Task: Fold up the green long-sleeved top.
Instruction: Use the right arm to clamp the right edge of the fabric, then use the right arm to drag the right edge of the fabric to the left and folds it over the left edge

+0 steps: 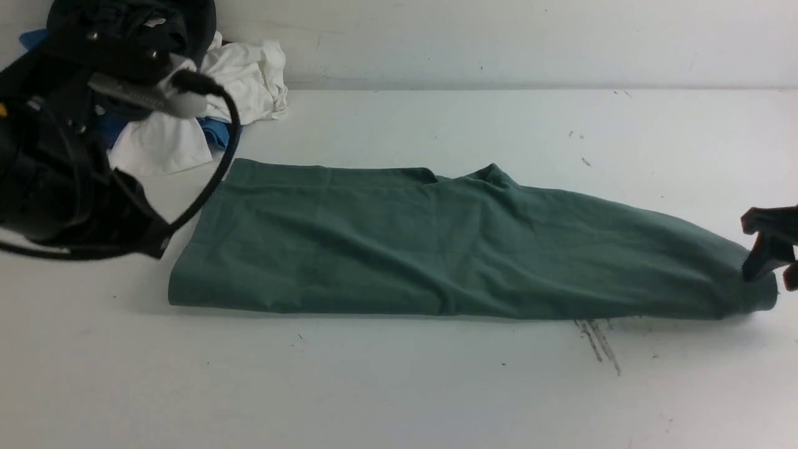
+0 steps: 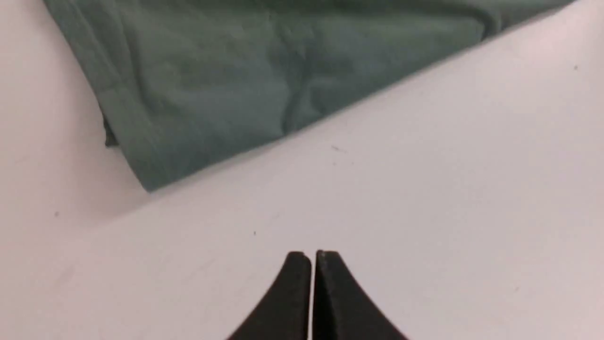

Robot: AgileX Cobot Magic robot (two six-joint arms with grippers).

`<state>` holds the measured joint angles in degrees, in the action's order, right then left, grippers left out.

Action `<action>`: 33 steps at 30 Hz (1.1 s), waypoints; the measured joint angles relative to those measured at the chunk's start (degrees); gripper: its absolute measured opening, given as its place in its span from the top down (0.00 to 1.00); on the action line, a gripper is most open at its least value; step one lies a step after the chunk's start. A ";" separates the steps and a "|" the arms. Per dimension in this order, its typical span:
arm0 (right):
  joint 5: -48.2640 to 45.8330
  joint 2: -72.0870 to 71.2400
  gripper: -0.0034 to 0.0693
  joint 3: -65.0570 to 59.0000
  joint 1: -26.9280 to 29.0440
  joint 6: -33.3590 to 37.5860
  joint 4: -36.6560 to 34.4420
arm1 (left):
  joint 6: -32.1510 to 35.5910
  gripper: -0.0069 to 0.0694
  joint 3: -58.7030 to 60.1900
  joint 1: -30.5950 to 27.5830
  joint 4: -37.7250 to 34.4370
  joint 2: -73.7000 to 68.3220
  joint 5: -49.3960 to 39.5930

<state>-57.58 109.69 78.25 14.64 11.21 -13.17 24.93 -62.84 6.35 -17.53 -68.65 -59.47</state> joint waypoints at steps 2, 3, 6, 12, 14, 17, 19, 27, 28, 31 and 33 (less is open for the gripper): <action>1.47 0.78 0.27 -0.06 0.00 -0.56 -0.19 | 0.00 0.92 2.92 0.00 0.38 2.38 0.06; 2.34 1.51 0.23 -0.18 0.00 -1.05 -0.47 | 0.00 0.92 4.33 -0.04 0.44 3.53 0.06; 3.22 4.80 0.19 -0.36 0.00 -2.63 -2.25 | 0.00 0.92 7.94 -0.04 0.47 6.45 0.06; 4.07 7.12 0.43 -0.22 0.00 0.69 -8.68 | 0.00 0.92 10.28 -0.04 1.03 8.37 0.63; 4.18 7.05 0.64 -0.32 0.14 2.68 -9.42 | 0.00 0.92 10.28 -0.04 1.28 8.42 1.44; 4.30 5.21 0.88 -0.41 0.79 3.28 -7.10 | 0.00 0.92 10.28 -0.04 1.83 8.42 2.10; 3.67 2.50 0.93 0.46 1.78 2.96 -3.82 | 0.00 0.92 10.28 -0.04 2.00 8.42 3.06; -7.41 -9.25 0.94 12.67 1.88 -2.49 5.99 | 0.00 0.92 10.28 -0.04 -1.20 7.30 6.17; -8.08 -10.66 0.94 13.87 0.26 -2.50 4.61 | 0.00 0.92 10.28 -0.04 -2.39 6.97 6.25; -7.83 -13.37 0.94 15.70 -7.13 -1.44 -1.55 | 0.07 0.92 10.28 -0.04 -5.01 6.14 6.29; -6.07 -13.55 0.94 15.76 -13.97 -0.45 -7.00 | 0.13 0.92 10.28 -0.04 -5.65 5.68 6.29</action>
<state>-63.65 96.14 94.01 0.67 10.75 -20.16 25.06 -52.56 6.31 -23.19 -62.96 -53.18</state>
